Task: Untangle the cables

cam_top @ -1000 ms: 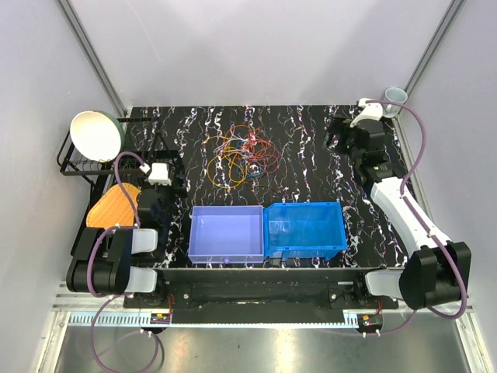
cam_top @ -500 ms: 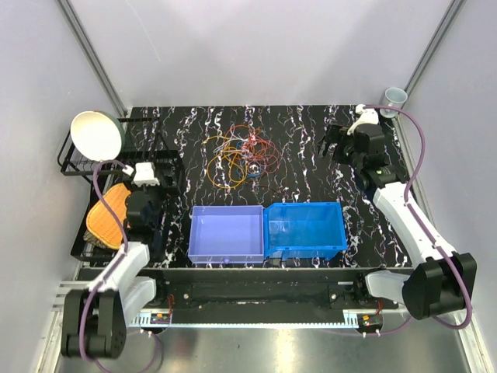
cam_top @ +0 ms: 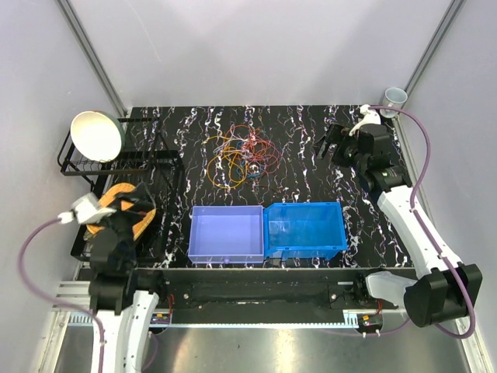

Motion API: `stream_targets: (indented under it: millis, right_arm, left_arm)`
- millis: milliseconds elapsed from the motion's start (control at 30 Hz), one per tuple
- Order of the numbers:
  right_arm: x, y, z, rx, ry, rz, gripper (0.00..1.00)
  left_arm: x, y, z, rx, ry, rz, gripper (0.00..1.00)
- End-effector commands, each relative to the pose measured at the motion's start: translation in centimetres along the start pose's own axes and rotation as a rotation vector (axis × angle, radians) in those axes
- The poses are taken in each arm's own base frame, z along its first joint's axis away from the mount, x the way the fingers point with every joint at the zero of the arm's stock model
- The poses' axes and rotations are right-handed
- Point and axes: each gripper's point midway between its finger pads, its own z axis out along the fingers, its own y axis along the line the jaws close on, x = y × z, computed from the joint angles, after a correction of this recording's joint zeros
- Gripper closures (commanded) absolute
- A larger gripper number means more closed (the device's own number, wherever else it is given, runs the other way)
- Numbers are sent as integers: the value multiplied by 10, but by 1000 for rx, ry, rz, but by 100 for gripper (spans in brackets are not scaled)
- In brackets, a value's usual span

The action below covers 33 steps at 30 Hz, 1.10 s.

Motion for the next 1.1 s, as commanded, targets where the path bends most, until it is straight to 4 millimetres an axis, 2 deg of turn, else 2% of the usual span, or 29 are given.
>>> stream_targets:
  millis: [0, 33, 100, 133, 167, 233, 267, 300, 333, 400, 433, 500, 533, 567, 633, 667, 800, 833, 900, 933, 967, 1000, 1033, 1067]
  right_arm:
    - [-20, 39, -23, -148, -29, 95, 0]
    - [-24, 48, -27, -194, -40, 109, 0]
    - [-24, 63, -40, -280, -42, 164, 0]
    - [-21, 67, -43, -306, -46, 183, 0]
    - [-24, 74, -53, -357, -71, 195, 0]
    - [-11, 85, -59, -461, -64, 216, 0]
    - [-10, 90, -69, -499, -74, 254, 0]
    - [-18, 99, -75, -568, -123, 244, 0]
    - [-8, 96, -73, -567, -101, 284, 0]
    - [-5, 92, -67, -540, -82, 312, 0]
    - [-3, 89, -62, -518, -65, 297, 0]
    - [4, 81, -50, -443, -6, 296, 0]
    - [5, 79, -48, -436, -6, 274, 0]
    - [2, 74, -45, -402, -25, 286, 0]
    - [4, 65, -42, -352, -40, 298, 0]
    - [0, 57, -42, -313, -67, 305, 0]
    - [12, 44, -34, -211, 6, 319, 0]
    - [16, 44, -32, -206, 30, 320, 0]
    - [29, 44, -24, -192, 118, 333, 0]
    - [35, 44, -21, -193, 149, 335, 0]
    - [46, 48, -15, -214, 206, 338, 0]
    - [50, 49, -12, -228, 224, 329, 0]
    - [56, 48, -7, -224, 247, 330, 0]
    - [59, 46, -5, -220, 251, 328, 0]
  left_arm:
    - [-29, 12, -40, -99, -43, -220, 1]
    - [-45, 12, -50, -105, -83, -234, 1]
    - [-55, 14, -61, -109, -100, -237, 1]
    - [-66, 11, -67, -99, -123, -238, 1]
    - [-71, 9, -70, -93, -128, -234, 1]
    - [-84, 7, -76, -95, -147, -239, 1]
    - [-84, 7, -75, -108, -133, -243, 1]
    - [-92, 3, -75, -93, -145, -235, 1]
    - [-100, -6, -76, -58, -143, -199, 1]
    - [-112, -20, -75, -8, -143, -164, 1]
    - [-119, -34, -69, 25, -111, -112, 1]
    - [-119, -47, -61, 46, -31, -48, 1]
    - [-124, -65, -49, 85, 31, 2, 1]
    - [-120, -70, -43, 90, 84, 31, 1]
    - [-125, -91, -25, 129, 153, 84, 3]
    - [-124, -94, -20, 131, 183, 102, 4]
    - [-127, -125, 10, 199, 273, 145, 11]
    - [-121, -137, 24, 227, 320, 143, 14]
    - [-116, -149, 37, 255, 357, 151, 16]
    - [-99, -158, 51, 257, 406, 174, 16]
    - [-90, -164, 56, 267, 437, 195, 17]
    - [-80, -165, 74, 222, 452, 239, 17]
    - [-65, -180, 73, 258, 487, 269, 17]
    - [-60, -190, 77, 272, 497, 289, 17]
